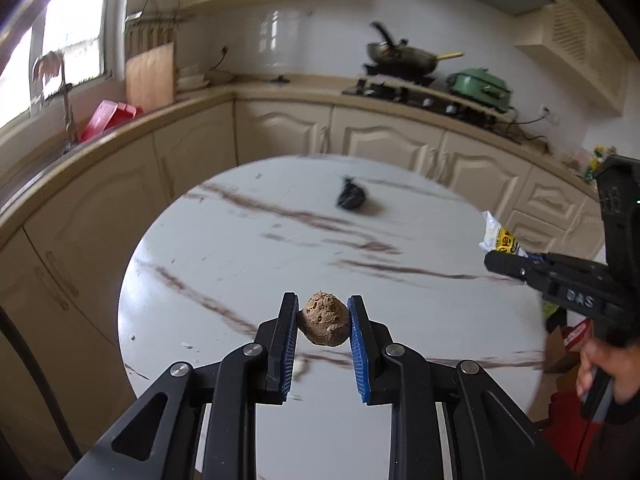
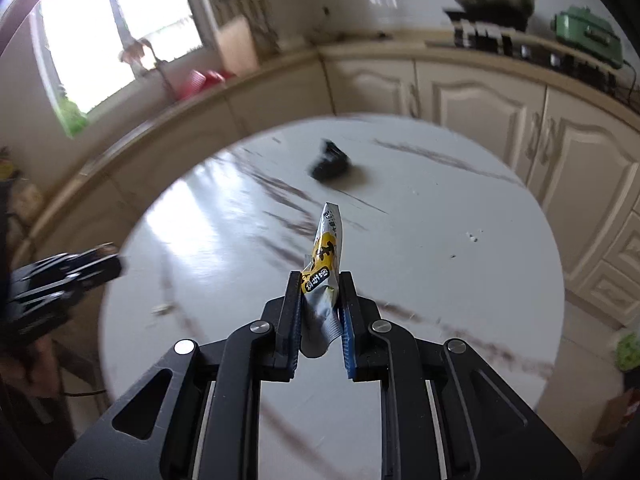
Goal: Collect trash
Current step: 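Carry bread ball and snack bag to the blue bin and release both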
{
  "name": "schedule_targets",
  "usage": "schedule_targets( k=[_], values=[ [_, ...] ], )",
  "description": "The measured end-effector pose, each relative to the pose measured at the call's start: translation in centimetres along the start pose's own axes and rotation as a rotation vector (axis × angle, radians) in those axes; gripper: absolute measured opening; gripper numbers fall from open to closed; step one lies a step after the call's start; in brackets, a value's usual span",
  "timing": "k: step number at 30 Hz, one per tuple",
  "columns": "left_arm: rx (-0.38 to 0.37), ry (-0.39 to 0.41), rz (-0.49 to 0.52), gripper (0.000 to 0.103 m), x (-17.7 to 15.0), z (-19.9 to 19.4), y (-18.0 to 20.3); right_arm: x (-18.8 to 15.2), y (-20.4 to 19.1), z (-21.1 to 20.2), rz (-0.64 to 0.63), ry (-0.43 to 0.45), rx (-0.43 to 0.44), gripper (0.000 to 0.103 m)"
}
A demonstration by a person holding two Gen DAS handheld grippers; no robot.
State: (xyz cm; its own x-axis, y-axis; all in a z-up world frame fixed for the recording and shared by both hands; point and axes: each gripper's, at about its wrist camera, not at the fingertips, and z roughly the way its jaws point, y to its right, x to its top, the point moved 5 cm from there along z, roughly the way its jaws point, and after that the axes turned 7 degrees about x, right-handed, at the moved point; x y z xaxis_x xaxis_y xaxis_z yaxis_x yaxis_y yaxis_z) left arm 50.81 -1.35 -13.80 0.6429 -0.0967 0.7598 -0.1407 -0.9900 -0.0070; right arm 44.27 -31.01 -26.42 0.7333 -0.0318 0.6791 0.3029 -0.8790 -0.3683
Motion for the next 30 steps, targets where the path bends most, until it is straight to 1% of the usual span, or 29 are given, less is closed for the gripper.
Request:
schedule_targets(
  k=[2, 4, 5, 6, 8, 12, 14, 18, 23, 26, 27, 30],
  values=[
    [-0.006, 0.025, 0.014, 0.021, -0.7, -2.0, 1.2, -0.5, -1.1, -2.3, -0.003, 0.039, 0.021, 0.017],
    [-0.016, 0.054, 0.039, 0.021, -2.4, -5.2, 3.2, -1.0, -2.1, -4.9, -0.016, 0.085, 0.028, 0.017],
    [-0.02, 0.067, 0.05, 0.021, -2.7, -6.0, 3.8, -1.3, -2.5, -6.1, -0.019, 0.104, 0.033, 0.017],
    [-0.022, 0.084, 0.065, 0.021, -3.9, -7.9, 4.8, -1.6, -2.8, -7.6, -0.02, 0.132, 0.037, 0.017],
    [-0.027, 0.115, 0.092, 0.021, -4.2, -9.5, 6.6, -2.1, -3.1, -9.8, -0.018, 0.172, 0.044, 0.017],
    [-0.056, 0.149, 0.151, 0.021, -6.9, -14.0, 11.0, -3.5, -2.8, -14.6, -0.008, 0.251, 0.026, 0.017],
    [-0.077, 0.158, 0.177, 0.021, -7.5, -14.9, 13.1, -4.1, -2.1, -16.2, 0.003, 0.271, 0.016, 0.017],
    [-0.126, 0.156, 0.236, 0.021, -8.1, -15.2, 17.5, -5.9, 0.0, -19.7, 0.038, 0.313, -0.02, 0.017],
    [-0.192, 0.112, 0.314, 0.021, -9.2, -14.5, 22.8, -9.1, 4.3, -22.7, 0.123, 0.333, -0.079, 0.017],
    [-0.241, 0.074, 0.379, 0.021, -9.8, -12.9, 26.6, -11.0, 7.1, -23.6, 0.176, 0.325, -0.119, 0.017],
    [-0.255, 0.052, 0.406, 0.021, -10.3, -12.1, 28.1, -11.9, 8.7, -23.9, 0.208, 0.321, -0.136, 0.017],
    [-0.295, 0.007, 0.455, 0.021, -11.1, -9.9, 31.3, -14.2, 12.3, -24.5, 0.278, 0.309, -0.169, 0.017]
  ],
)
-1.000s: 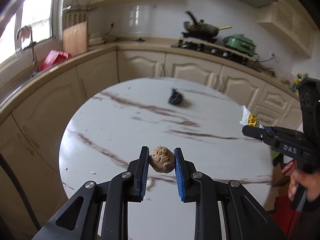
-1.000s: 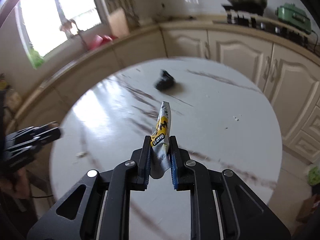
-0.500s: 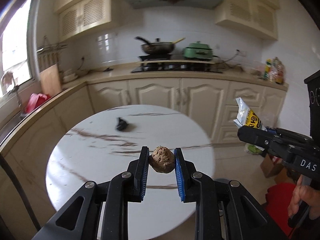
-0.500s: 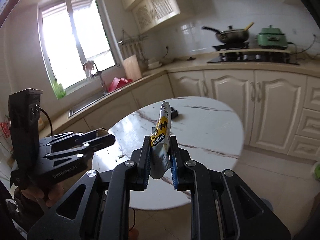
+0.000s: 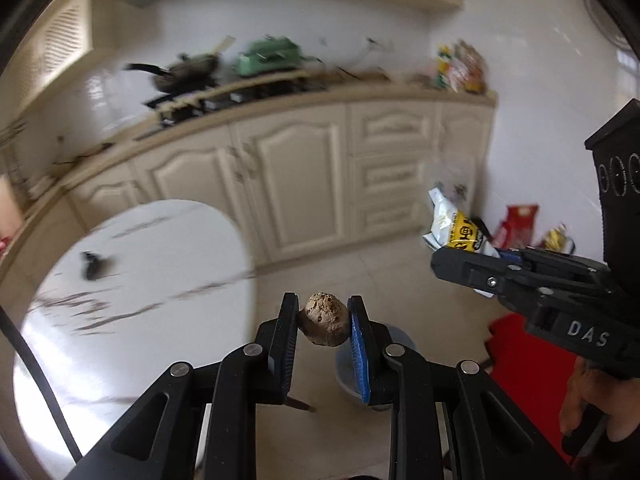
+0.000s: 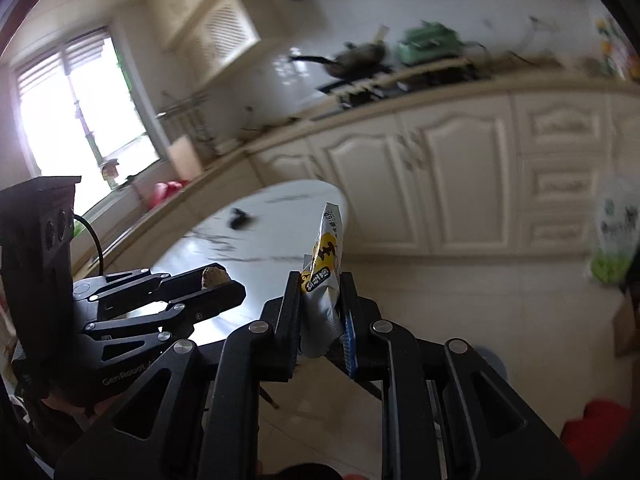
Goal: Collect trash
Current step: 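Carry bread ball and snack bag to the blue bin and release both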
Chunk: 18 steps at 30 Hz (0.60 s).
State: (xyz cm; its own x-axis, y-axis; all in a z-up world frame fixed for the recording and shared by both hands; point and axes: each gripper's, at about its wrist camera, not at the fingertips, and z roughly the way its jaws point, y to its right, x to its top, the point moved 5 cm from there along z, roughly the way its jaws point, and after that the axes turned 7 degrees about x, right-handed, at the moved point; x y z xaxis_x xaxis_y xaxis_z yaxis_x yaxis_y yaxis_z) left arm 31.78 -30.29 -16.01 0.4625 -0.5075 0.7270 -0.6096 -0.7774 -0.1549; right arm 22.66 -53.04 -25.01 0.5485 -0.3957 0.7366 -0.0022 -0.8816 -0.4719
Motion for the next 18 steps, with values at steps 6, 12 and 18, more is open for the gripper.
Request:
schedule_targets(
  k=[6, 12, 18],
  values=[
    [-0.109, -0.149, 0.055, 0.021, -0.3, 8.1, 4.6, -3.5, 8.8, 0.6, 0.141, -0.046, -0.089, 0.017],
    [-0.18, -0.3, 0.093, 0.021, -1.3, 16.8, 8.6, -7.1, 15.8, 2.7, 0.265, -0.104, -0.136, 0.017],
    [-0.173, -0.379, 0.127, 0.022, -0.9, 23.7, 11.8, -10.0, 20.9, 4.8, 0.341, -0.159, -0.181, 0.017]
  ],
)
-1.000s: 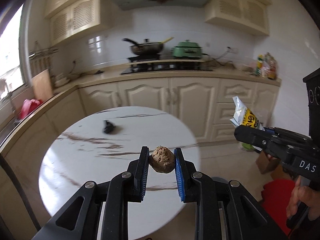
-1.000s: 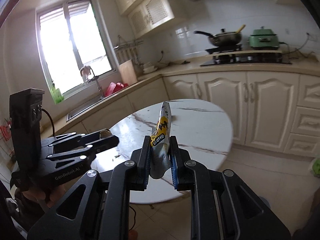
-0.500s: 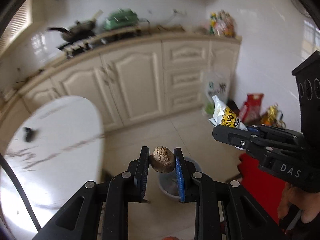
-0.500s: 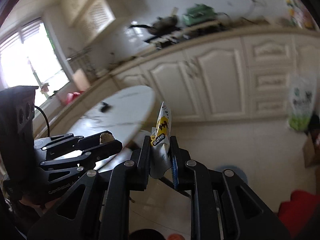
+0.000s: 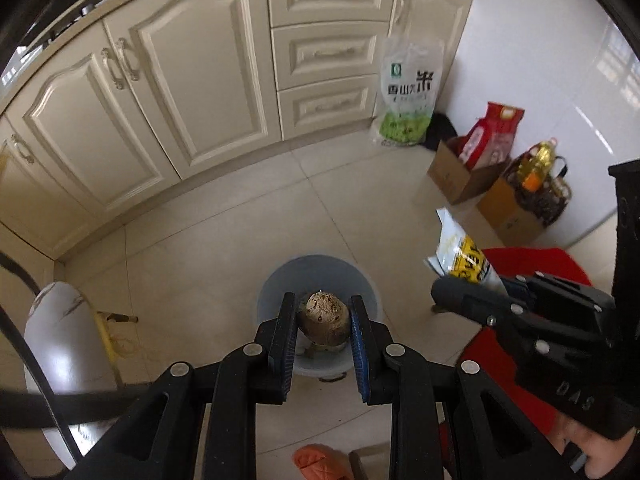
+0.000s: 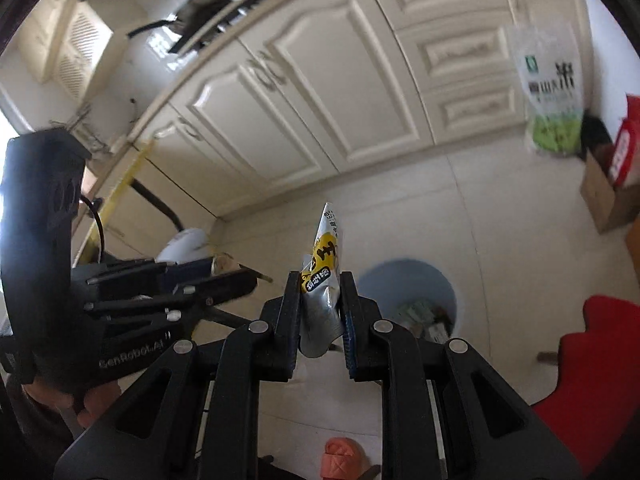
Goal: Collect trash
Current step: 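Carry bread ball and snack bag to the blue bin and release both, then move both open tools away from the bin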
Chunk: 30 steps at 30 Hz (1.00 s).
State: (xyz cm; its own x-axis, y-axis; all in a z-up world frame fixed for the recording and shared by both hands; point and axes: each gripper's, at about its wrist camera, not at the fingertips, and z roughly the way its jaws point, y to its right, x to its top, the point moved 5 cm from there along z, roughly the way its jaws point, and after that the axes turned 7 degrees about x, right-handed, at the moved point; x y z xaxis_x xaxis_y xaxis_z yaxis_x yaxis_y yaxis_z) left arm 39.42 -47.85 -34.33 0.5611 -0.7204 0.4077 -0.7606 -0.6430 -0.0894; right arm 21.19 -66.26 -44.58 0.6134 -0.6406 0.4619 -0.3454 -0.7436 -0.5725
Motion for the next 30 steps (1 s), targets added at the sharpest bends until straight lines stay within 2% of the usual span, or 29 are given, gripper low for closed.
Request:
schedule_targets(
  k=[1, 2, 4, 5, 6, 7, 11, 14, 16, 18, 20, 23, 26, 28, 30],
  values=[
    [0.003, -0.045, 0.013, 0.023, 0.4, 0.9, 0.2, 0.0, 0.5, 0.4, 0.008, -0.006, -0.001, 0.017],
    [0.008, -0.047, 0.014, 0.025, 0.6, 1.6, 0.6, 0.0, 1.0, 0.9, 0.014, -0.013, -0.002, 0.017],
    [0.032, -0.052, 0.015, 0.043, 2.1, 3.2, 0.2, 0.2, 1.5, 1.8, 0.022, -0.023, -0.012, 0.017],
    [0.049, -0.048, 0.012, 0.059, 2.5, 3.4, 0.1, 0.2, 1.7, 2.1, 0.026, -0.026, -0.011, 0.018],
    [0.059, -0.035, 0.004, 0.067, 3.3, 4.1, -0.1, 0.2, 1.9, 2.5, 0.031, -0.03, -0.011, 0.019],
    [0.066, -0.021, -0.007, 0.069, 3.4, 4.1, -0.2, 0.1, 2.1, 3.0, 0.032, -0.033, -0.015, 0.02],
    [0.096, -0.022, -0.041, 0.072, 2.1, 4.2, -1.0, 0.0, 2.2, 4.4, 0.037, -0.043, -0.015, 0.02],
    [0.109, -0.016, -0.073, 0.072, 1.0, 1.8, -1.7, 0.2, 1.5, 5.1, 0.033, -0.045, -0.007, 0.023],
    [0.122, 0.009, -0.092, 0.072, 0.5, -0.4, -2.0, 0.8, 0.7, 5.2, 0.011, -0.03, 0.0, 0.036],
    [0.146, 0.053, -0.1, 0.072, 0.0, -2.7, -2.1, 1.6, -0.2, 5.1, -0.003, -0.017, -0.01, 0.066],
    [0.152, 0.091, -0.109, 0.072, -0.5, -5.1, -2.1, 2.1, -1.1, 4.9, -0.009, -0.005, -0.008, 0.07],
    [0.155, 0.133, -0.126, 0.072, -1.6, -8.9, -2.2, 2.9, -3.3, 3.5, -0.038, 0.02, -0.009, 0.071],
    [0.17, 0.22, -0.154, 0.076, -3.3, -14.3, -2.7, 3.4, -5.9, 0.9, -0.068, 0.066, -0.01, 0.074],
    [0.184, 0.273, -0.175, 0.078, -4.8, -17.7, -3.2, 3.7, -8.0, -1.1, -0.093, 0.096, -0.013, 0.078],
    [0.199, 0.33, -0.19, 0.084, -6.6, -21.0, -3.6, 3.9, -10.5, -3.5, -0.125, 0.135, -0.02, 0.087]
  ],
)
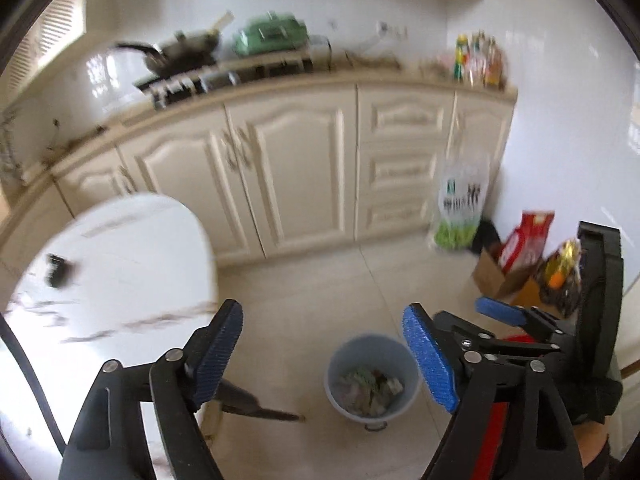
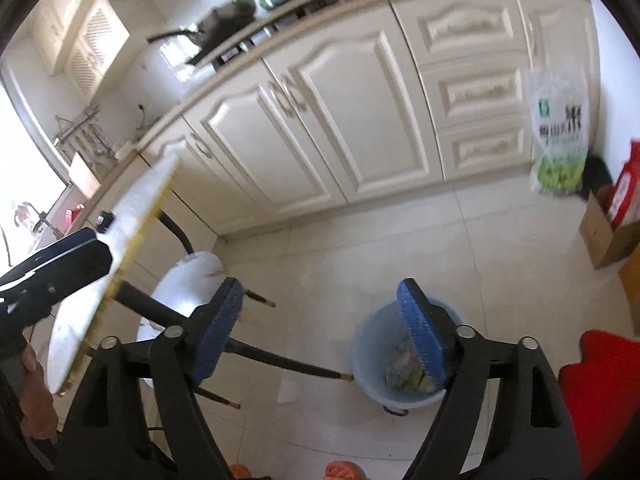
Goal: Collect trash
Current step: 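Move both open tools away from the bin, then move the open left tool over the black bag on the table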
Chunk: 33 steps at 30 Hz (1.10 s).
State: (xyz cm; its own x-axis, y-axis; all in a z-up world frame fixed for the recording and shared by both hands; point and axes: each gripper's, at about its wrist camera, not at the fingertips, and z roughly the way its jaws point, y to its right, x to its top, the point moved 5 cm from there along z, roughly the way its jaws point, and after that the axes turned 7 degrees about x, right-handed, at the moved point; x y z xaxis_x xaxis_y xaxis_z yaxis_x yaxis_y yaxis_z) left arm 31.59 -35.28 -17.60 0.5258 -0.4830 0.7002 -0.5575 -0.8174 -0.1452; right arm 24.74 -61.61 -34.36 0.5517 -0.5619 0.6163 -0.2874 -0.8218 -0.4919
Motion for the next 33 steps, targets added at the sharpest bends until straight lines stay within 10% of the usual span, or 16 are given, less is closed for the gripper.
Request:
schedule_targets(
  k=[6, 19, 26, 33],
  values=[
    [0.105, 0.168, -0.061, 0.095, -3.0, -11.8, -5.0, 2.0, -9.4, -6.8, -0.129, 0.131, 0.014, 0.103],
    [0.427, 0.501, -0.263, 0.102, -15.4, -34.5, -14.0, 2.5, -33.0, -13.7, -0.454, 0.331, 0.145, 0.103],
    [0.563, 0.569, -0.359, 0.102, -23.0, -40.3, -14.8, 0.5, -43.0, -12.3, -0.622, 0.352, 0.222, 0.103],
    [0.659, 0.562, -0.405, 0.102, -24.0, -38.7, -13.2, -1.4, -47.7, -9.9, -0.699, 0.35, 0.279, 0.103]
  ],
)
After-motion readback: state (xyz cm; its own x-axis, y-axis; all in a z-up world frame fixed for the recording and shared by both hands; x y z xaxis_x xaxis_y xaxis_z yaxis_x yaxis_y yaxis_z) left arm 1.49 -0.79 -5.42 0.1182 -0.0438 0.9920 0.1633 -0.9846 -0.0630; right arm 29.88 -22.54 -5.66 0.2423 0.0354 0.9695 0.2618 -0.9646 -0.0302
